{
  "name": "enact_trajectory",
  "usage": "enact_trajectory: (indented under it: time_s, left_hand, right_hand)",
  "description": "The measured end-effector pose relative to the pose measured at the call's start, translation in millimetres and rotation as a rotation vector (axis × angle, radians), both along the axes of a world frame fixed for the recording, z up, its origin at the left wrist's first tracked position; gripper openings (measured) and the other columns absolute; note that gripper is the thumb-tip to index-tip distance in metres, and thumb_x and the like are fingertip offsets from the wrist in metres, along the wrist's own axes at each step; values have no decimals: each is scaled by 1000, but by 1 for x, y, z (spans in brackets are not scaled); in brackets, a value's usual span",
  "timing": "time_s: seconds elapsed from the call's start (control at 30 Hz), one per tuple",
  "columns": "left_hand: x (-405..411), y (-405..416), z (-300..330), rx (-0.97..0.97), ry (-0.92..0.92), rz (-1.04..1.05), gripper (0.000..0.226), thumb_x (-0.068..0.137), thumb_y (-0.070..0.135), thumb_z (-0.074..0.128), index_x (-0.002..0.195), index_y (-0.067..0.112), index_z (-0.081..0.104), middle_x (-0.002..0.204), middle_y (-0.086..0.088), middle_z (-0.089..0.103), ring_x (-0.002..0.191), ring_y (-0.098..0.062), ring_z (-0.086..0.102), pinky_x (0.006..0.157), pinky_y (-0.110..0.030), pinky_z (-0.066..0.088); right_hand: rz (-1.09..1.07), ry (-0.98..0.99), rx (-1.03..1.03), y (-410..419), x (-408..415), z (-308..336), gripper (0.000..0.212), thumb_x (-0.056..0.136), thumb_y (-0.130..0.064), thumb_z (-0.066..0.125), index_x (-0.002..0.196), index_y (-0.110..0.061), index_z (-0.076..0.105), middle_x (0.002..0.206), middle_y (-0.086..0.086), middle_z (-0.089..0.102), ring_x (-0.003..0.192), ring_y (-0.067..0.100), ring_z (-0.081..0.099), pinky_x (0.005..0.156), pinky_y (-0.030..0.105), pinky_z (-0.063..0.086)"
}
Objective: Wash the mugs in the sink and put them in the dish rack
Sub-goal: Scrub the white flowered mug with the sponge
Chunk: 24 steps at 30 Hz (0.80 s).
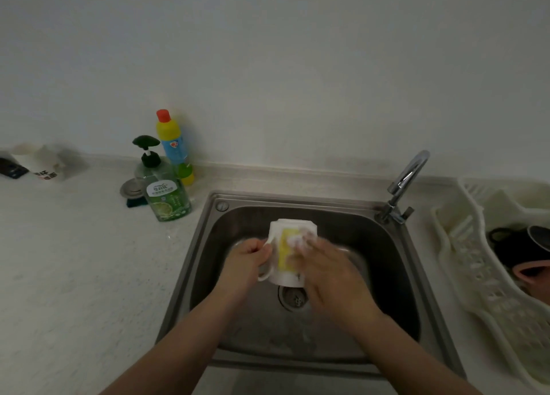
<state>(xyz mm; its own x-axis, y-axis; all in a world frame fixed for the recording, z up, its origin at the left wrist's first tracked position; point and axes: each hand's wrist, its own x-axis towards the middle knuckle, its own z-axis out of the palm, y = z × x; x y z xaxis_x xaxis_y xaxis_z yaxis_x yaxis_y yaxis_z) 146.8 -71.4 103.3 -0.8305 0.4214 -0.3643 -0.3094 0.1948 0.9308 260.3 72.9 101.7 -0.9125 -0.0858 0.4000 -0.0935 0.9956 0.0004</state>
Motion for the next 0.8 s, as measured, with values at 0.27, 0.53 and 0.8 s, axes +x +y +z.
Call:
enact_trajectory:
  time_s: [0.27, 0.53, 0.8]
  left_hand:
    - [-3, -2, -10, 18, 43, -16, 28, 95, 5, 56, 68, 10, 60, 68, -2, 62, 67, -16, 55, 67, -29, 42]
    - [-1, 1, -11, 67, -21, 5, 26, 96, 5, 54, 71, 9, 61, 66, -1, 63, 63, -12, 57, 62, -26, 44]
    - [-8, -12, -14, 170, -89, -36, 24, 97, 8, 53, 73, 8, 58, 78, -15, 57, 74, -25, 53, 72, -34, 44]
  right_hand:
    - [-66, -104, 44, -2, -20, 0, 65, 50, -20, 89, 113, -20, 71, 128, 6, 63, 124, 27, 55, 110, 43, 35]
    - [-120, -45, -19, -2, -28, -3, 63, 56, -15, 89, 116, -18, 69, 131, 8, 60, 129, 30, 51, 114, 40, 29]
    - [-86, 112, -276, -2, -15, -13, 51, 78, -4, 63, 127, -17, 58, 140, 9, 51, 135, 28, 42, 115, 41, 32]
